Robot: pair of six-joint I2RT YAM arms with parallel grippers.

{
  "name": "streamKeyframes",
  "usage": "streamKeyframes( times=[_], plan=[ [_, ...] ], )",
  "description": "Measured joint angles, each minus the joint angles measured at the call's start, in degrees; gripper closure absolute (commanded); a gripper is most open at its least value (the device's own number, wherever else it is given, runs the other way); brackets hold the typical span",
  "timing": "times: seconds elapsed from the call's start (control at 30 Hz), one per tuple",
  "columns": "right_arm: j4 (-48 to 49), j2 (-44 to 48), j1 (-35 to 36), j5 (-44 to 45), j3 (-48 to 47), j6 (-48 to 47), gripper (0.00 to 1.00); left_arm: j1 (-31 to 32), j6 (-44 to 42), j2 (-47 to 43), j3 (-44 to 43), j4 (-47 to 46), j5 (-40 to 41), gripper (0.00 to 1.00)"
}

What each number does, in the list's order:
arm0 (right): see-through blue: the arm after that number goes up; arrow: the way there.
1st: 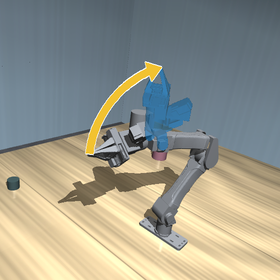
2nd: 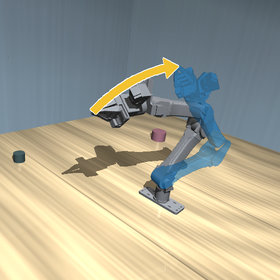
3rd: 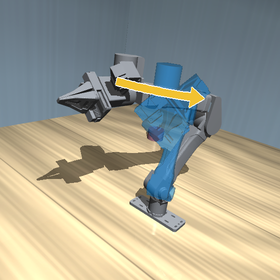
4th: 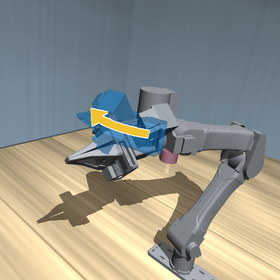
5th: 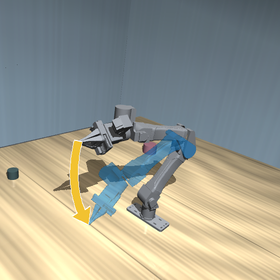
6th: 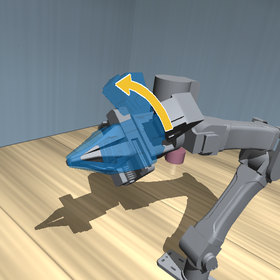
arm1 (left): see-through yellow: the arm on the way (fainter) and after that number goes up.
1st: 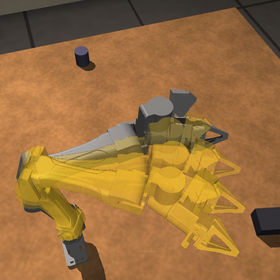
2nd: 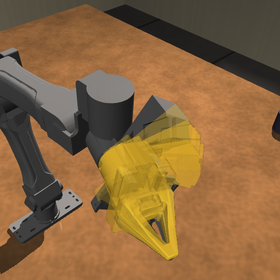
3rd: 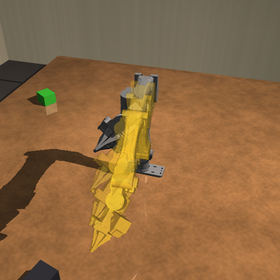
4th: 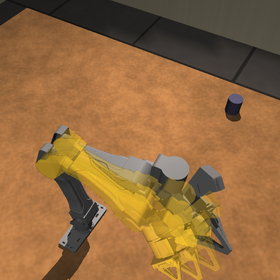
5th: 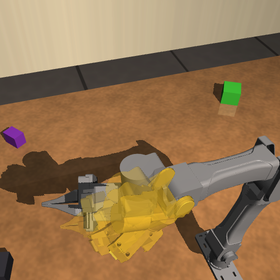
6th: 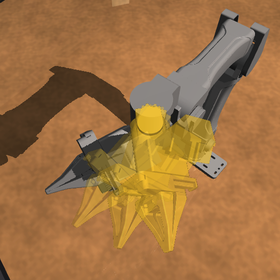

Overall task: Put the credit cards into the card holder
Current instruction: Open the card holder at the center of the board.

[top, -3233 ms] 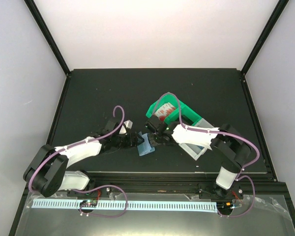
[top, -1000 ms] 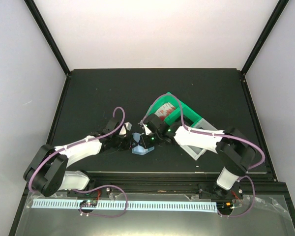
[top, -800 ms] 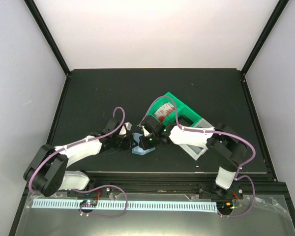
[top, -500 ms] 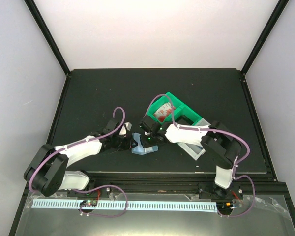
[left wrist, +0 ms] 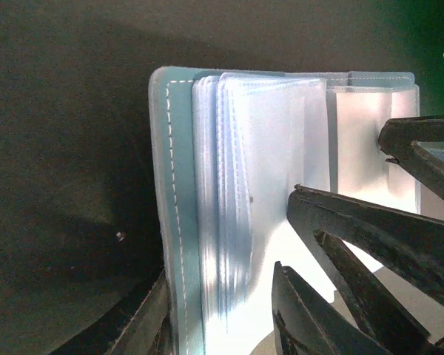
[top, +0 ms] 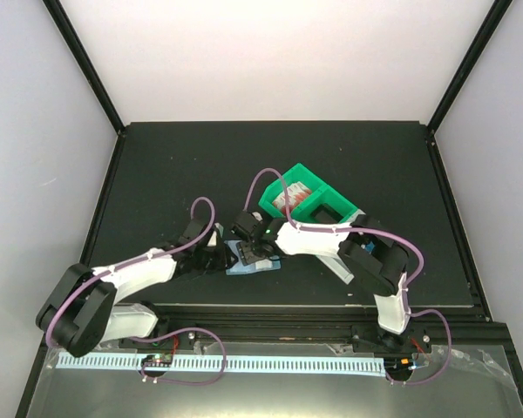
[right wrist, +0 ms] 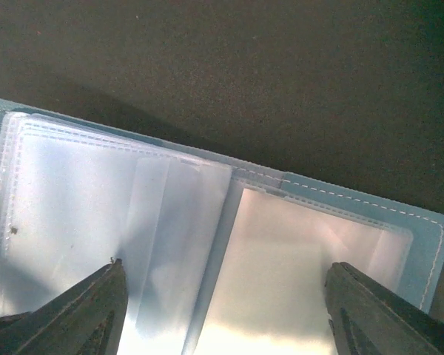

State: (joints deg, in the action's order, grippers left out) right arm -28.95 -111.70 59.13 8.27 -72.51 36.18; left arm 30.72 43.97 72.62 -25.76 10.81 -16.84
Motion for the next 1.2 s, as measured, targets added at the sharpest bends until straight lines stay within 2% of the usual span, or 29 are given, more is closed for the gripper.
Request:
streamKeyframes(
  times=[0.33, 0.53, 0.77, 0.83, 0.97, 1.2],
  plan=[
    [-0.2, -0.9, 1.6, 4.0, -0.1, -0.3, 0.13, -1.3, 2.8, -6.0, 3.5, -0.3, 1.4, 0.61],
    [-1.4, -2.2, 2.0, 5.7, -1.7, -0.3, 0.12, -2.0, 3.9, -7.6, 4.8, -1.2, 1.1, 0.61],
    [-0.7, -1.6, 2.1, 5.5, -1.1, -0.3, 0.12, -6.2, 5.2, -12.0, 8.3, -1.9, 1.0, 0.60],
    [-0.8, -1.2, 2.1, 5.1, -0.9, -0.3, 0.12, -6.7, 5.2, -12.3, 8.4, -2.2, 0.5, 0.60],
    [-2.3, 0.4, 2.1, 3.4, -0.9, -0.5, 0.18, -6.8, 4.4, -13.5, 8.4, -3.7, -1.5, 0.69],
    [-2.3, 6.2, 1.6, 1.5, -0.9, 0.5, 0.26, -5.1, 3.3, -15.7, 6.2, -3.8, -1.7, 0.70]
  ],
)
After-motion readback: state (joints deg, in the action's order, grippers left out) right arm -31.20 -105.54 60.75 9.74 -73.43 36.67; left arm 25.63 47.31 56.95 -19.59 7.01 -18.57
